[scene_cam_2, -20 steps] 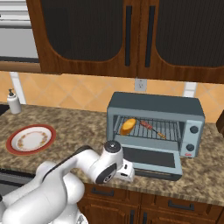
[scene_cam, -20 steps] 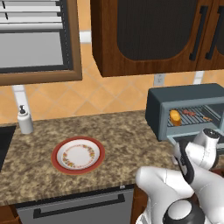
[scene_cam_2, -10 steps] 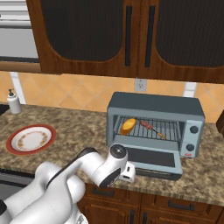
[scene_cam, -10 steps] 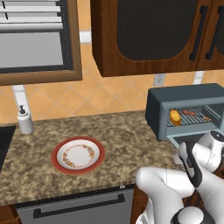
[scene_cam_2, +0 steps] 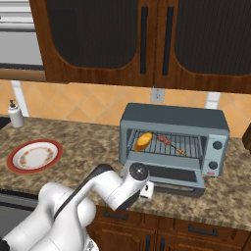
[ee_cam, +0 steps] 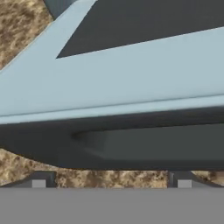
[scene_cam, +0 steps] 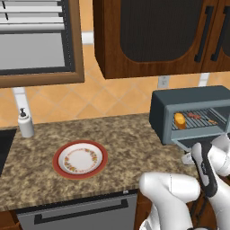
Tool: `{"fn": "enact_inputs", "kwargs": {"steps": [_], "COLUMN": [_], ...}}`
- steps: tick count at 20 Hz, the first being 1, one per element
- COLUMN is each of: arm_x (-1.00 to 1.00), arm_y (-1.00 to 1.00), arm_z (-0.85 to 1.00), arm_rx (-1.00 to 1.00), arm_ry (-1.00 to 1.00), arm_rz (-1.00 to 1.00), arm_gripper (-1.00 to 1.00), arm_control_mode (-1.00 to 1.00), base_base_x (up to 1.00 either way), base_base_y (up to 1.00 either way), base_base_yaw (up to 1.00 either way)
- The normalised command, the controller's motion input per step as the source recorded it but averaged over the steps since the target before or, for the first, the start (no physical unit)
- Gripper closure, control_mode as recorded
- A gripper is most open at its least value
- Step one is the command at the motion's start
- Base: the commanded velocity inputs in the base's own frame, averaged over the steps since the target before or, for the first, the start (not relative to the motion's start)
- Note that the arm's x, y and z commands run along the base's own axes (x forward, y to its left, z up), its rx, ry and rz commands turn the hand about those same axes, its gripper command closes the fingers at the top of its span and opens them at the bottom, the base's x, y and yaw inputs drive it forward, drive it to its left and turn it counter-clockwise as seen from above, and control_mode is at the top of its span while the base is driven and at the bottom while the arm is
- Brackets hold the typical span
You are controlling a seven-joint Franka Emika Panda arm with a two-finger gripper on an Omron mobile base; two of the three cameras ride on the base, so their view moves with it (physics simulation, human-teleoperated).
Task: Pick up the kebab skewer and baguette bread, and place them inside the toaster oven. Close the toaster oven door and start by setting the timer.
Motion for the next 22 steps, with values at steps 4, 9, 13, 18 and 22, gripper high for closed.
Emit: {"fn": "enact_inputs", "kwargs": {"steps": [4,9,13,18,22], "arm_x": [0.58,0.72,0.72,0.70,0.53], "arm_y": [0.02,0.00,0.00,-0.02,-0.18], "arm_z": [0.24,0.40,0.53,0.70,0.35], "arm_rx": [-0.04,-0.06,-0.08,-0.09,-0.11], "arm_ry": [-0.37,-0.34,-0.24,-0.09,-0.03], "arm_rz": [-0.15,-0.16,-0.14,-0.10,-0.04], "arm_gripper": [-1.00,-1.00,-1.00,-1.00,-1.00], "arm_control_mode": [-1.00,-1.00,-1.00,-1.00,-1.00], "base_base_x": [0.00,0.00,0.00,0.00,0.00], "base_base_y": [0.00,0.00,0.00,0.00,0.00], "base_base_yaw": [0.00,0.00,0.00,0.00,0.00]}}
